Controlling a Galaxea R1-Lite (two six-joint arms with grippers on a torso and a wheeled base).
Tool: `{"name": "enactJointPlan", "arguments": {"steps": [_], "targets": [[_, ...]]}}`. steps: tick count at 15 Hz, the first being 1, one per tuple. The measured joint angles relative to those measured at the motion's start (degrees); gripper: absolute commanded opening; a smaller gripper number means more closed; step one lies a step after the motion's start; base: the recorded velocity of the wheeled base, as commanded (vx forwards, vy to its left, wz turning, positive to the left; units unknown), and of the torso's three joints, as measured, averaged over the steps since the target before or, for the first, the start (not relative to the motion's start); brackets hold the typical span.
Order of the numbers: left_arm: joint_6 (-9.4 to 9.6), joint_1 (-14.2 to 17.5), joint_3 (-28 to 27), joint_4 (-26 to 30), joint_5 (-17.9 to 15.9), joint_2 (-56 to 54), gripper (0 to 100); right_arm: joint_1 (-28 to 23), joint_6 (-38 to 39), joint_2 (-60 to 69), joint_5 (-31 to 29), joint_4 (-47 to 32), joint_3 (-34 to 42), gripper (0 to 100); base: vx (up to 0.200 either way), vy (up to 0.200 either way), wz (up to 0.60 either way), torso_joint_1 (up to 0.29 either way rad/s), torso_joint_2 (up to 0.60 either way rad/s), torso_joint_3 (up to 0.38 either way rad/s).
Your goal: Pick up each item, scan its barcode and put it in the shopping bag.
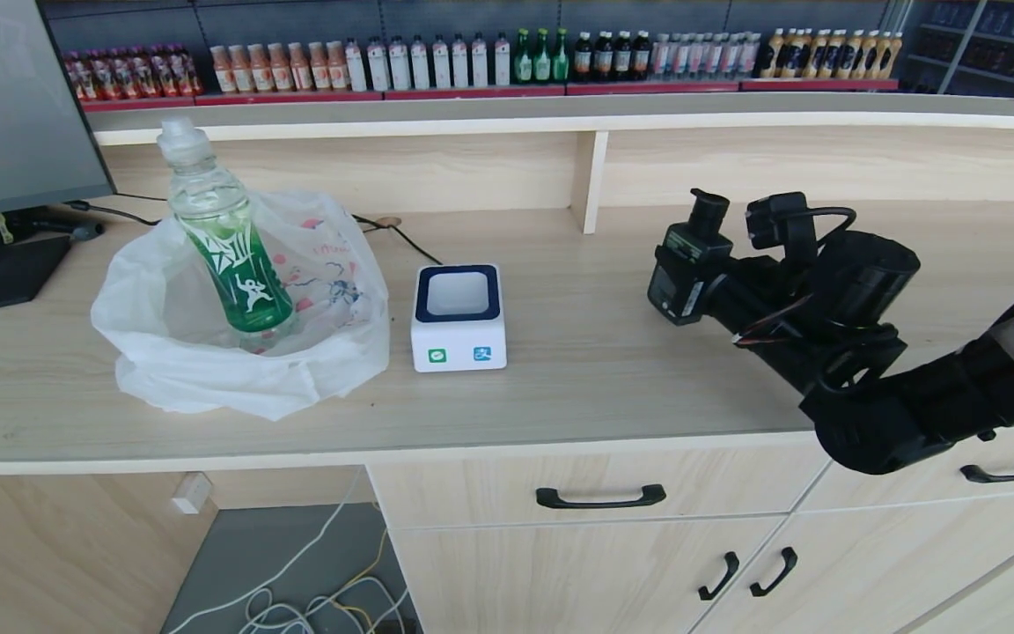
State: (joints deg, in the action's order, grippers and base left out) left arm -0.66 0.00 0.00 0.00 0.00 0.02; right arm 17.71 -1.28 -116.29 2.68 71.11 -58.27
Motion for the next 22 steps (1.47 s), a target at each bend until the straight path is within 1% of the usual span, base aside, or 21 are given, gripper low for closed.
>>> {"name": "enactJointPlan", "arguments": {"steps": [4, 7, 10, 13, 15, 19, 22], "targets": [[0.01, 0.0, 0.0, 0.0, 0.0, -0.02, 100, 0.44, 0.13, 2.73, 0.22, 0.27, 2.29, 0, 0.0, 0.0, 0.0, 0.0, 0.0, 0.0], [-0.02, 0.0, 0.0, 0.0, 0.0, 0.0, 100, 1.99, 1.01, 6.58, 0.32, 2.68, 7.53, 0, 0.0, 0.0, 0.0, 0.0, 0.0, 0.0], [0.04, 0.0, 0.0, 0.0, 0.0, -0.02, 100, 5.29, 3.13, 10.42, 0.29, 6.95, 13.29, 0, 0.0, 0.0, 0.0, 0.0, 0.0, 0.0], [0.06, 0.0, 0.0, 0.0, 0.0, -0.02, 100, 7.01, 4.62, 14.17, 0.43, 8.48, 17.68, 0, 0.0, 0.0, 0.0, 0.0, 0.0, 0.0], [0.01, 0.0, 0.0, 0.0, 0.0, -0.02, 100, 8.89, 8.56, 15.98, 1.67, 9.98, 19.49, 0, 0.0, 0.0, 0.0, 0.0, 0.0, 0.0], [0.0, -0.02, 0.0, -0.02, 0.0, -0.02, 100, 14.51, 21.64, 17.09, 4.67, 18.59, 26.83, 0, 0.0, 0.0, 0.0, 0.0, 0.0, 0.0], [0.0, 0.0, 0.0, -0.02, 0.0, 0.0, 100, 18.66, 28.61, 17.27, 5.39, 18.81, 29.22, 0, 0.0, 0.0, 0.0, 0.0, 0.0, 0.0]]}}
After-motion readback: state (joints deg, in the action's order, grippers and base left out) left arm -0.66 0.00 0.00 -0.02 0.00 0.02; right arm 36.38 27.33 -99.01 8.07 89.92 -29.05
